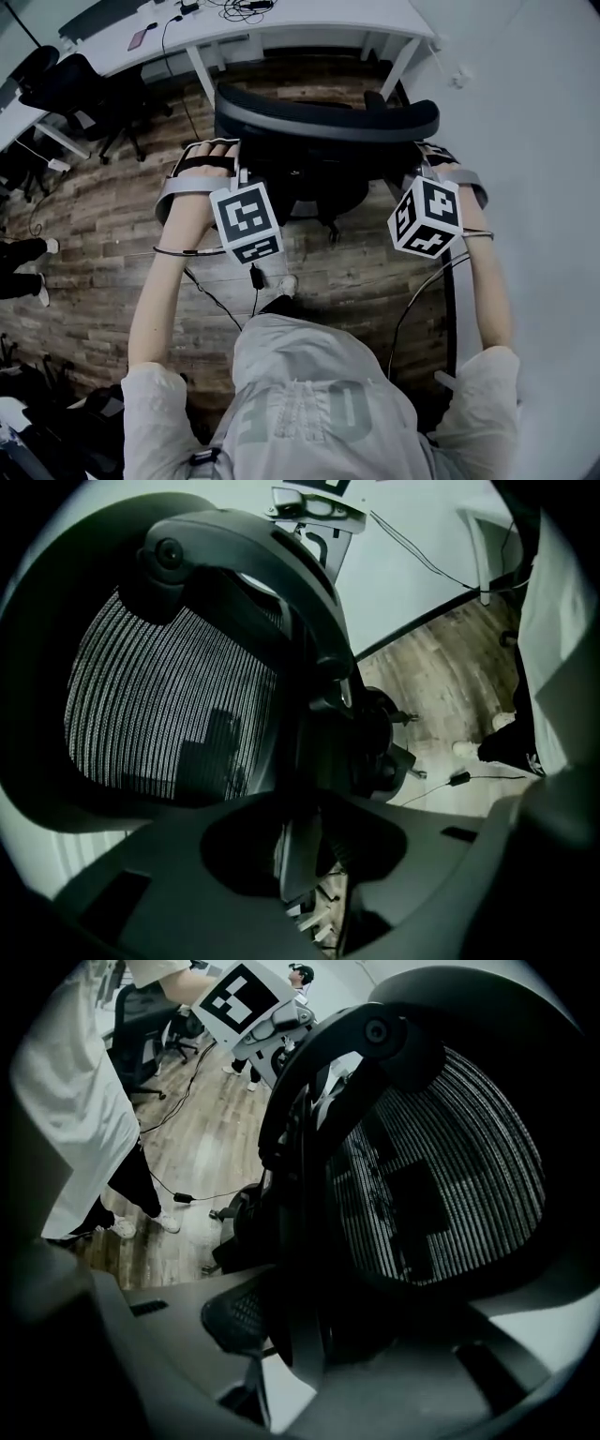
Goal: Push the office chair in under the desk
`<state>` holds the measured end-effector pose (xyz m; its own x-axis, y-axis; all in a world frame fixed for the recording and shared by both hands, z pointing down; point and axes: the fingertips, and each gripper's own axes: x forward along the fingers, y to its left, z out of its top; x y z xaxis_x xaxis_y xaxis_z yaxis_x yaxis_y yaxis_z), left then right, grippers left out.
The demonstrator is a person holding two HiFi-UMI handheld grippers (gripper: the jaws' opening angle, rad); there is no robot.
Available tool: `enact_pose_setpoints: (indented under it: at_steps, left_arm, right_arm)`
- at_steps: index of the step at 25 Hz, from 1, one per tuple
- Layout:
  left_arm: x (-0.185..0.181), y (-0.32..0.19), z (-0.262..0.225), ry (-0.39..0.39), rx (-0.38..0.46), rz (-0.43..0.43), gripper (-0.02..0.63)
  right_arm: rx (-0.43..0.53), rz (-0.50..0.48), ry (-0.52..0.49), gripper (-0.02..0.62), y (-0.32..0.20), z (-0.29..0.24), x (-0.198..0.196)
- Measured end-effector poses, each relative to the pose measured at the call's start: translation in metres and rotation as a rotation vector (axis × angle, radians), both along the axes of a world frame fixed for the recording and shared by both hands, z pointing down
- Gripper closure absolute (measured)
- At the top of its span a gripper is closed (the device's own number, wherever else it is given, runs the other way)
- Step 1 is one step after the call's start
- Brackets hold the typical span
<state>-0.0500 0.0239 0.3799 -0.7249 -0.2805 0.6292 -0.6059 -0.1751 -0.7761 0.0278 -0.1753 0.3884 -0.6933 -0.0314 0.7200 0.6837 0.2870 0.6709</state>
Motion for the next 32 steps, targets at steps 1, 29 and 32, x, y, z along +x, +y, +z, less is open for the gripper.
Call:
enact_pose_setpoints:
  at_steps: [1, 29, 32]
  left_arm:
    - [-0.011, 0.000, 0.001, 0.004, -0.011, -0.005, 0.479]
    - [-0.331, -0.045, 0.008, -0.038, -0.058, -0.025, 0.476]
    - [-0.360, -0.054, 0.010, -0.035, -0.052, -0.025, 0.476]
  right_arm:
    - [-0.004, 0.002, 0.007, 0.475, 0.000, 0.001, -0.010]
    - [-0.044, -0.008, 0.010, 0.482, -0.038, 0.008, -0.317]
    - [-0.047, -0.014, 0.016, 0.482, -0.049, 0.009, -0.350]
